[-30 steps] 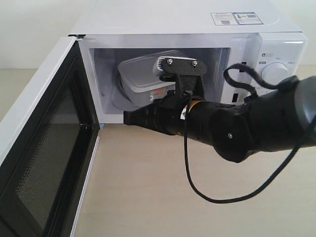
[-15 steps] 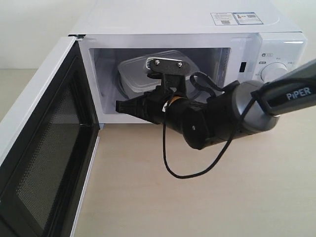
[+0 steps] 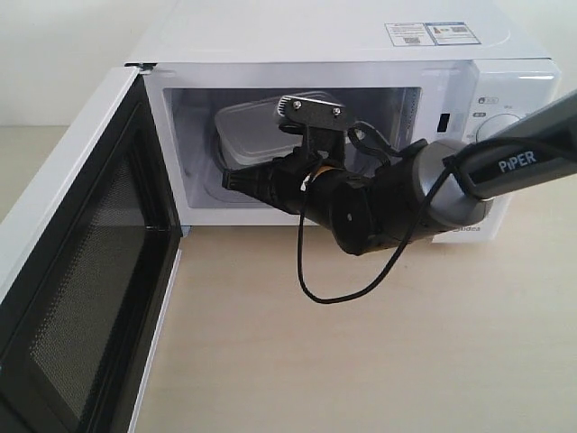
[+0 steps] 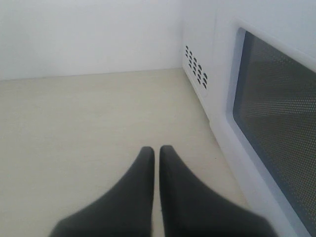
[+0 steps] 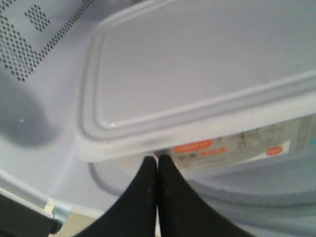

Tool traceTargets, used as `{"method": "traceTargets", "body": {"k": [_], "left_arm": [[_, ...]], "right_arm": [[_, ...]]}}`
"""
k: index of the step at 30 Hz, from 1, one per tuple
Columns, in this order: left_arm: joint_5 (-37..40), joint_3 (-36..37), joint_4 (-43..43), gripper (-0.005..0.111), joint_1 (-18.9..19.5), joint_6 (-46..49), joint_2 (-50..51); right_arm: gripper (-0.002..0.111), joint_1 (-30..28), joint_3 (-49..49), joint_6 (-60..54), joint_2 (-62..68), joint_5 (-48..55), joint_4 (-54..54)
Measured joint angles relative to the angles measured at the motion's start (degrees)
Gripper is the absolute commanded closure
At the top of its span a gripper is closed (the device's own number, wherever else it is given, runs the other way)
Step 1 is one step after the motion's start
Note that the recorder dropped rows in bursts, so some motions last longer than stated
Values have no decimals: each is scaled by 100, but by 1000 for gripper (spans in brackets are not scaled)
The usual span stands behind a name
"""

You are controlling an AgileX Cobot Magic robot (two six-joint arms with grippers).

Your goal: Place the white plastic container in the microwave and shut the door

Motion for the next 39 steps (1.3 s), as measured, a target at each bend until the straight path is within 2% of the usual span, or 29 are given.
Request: {"method": "traceTargets", "body": {"k": [8, 12, 19, 23, 26, 33, 39], "left_arm": [[0, 0, 0, 102, 0, 0, 0], [0, 0, 0, 102, 0, 0, 0], [0, 0, 0, 102, 0, 0, 0], [0, 0, 0, 102, 0, 0, 0], [0, 0, 0, 102, 0, 0, 0], [0, 0, 0, 102, 0, 0, 0], [0, 0, 0, 102, 0, 0, 0]], "right_arm": [[108, 71, 0, -296, -153, 849, -34], [108, 187, 341, -698, -615, 969, -97], [108, 209, 2128, -1004, -2005, 184, -135], [108, 209, 3120, -1459, -2839, 83, 50], [108, 209, 3680, -2186, -3402, -16, 1170], [108, 209, 4442, -4764, -4548, -921, 4466], [108, 209, 4498, -6389, -5533, -1451, 5854]]}}
